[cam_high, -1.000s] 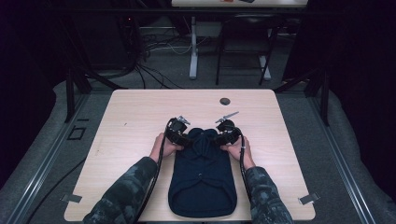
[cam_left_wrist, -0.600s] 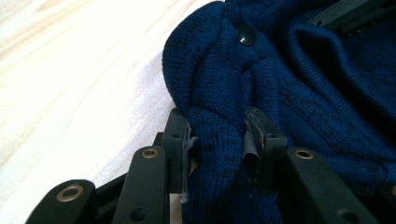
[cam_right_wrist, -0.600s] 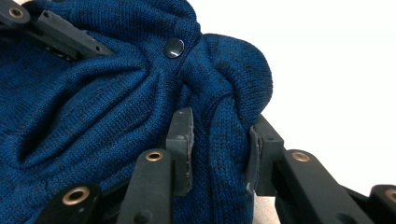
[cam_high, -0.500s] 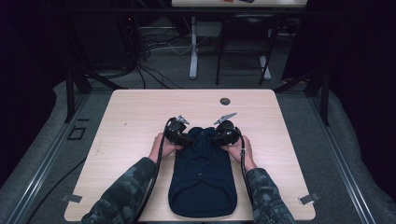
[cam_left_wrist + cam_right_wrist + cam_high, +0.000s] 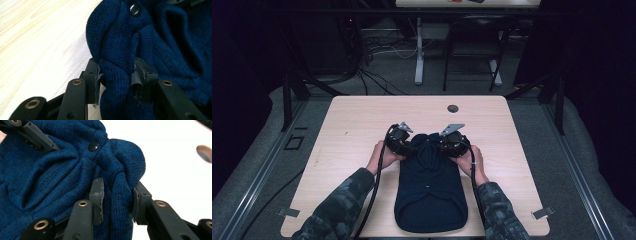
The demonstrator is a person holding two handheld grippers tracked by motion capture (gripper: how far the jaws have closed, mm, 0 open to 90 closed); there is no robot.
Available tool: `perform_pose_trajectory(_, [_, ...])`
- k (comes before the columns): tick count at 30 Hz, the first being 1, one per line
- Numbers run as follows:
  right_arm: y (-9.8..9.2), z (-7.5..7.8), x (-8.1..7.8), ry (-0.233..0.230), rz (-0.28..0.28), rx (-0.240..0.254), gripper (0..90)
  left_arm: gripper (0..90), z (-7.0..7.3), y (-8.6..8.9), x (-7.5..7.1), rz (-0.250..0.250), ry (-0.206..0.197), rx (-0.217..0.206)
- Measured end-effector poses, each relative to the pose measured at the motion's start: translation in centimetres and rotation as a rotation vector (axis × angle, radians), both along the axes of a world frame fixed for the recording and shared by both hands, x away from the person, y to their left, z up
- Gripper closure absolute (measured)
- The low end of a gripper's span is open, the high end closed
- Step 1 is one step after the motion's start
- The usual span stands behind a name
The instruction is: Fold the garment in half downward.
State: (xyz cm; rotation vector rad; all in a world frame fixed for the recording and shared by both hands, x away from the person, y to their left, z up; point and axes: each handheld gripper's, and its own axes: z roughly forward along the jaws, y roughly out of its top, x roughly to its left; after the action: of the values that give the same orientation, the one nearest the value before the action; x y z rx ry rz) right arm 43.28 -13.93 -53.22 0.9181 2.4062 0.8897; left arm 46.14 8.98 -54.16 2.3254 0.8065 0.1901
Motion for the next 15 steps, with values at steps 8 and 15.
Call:
perform_pose_trajectory(8, [0.1,0.9,-1.1,-0.066,0.016,-0.007,66.7,60.9,1.0,0.3,-0.7,-0.028,-0.015,0.007])
perform_pose_trajectory(15, [-0.4,1.7,-1.9,-0.114,0.025,0.016,66.6,65.7,2.1,0.4,-1.5,-0.059,-0.075,-0.007])
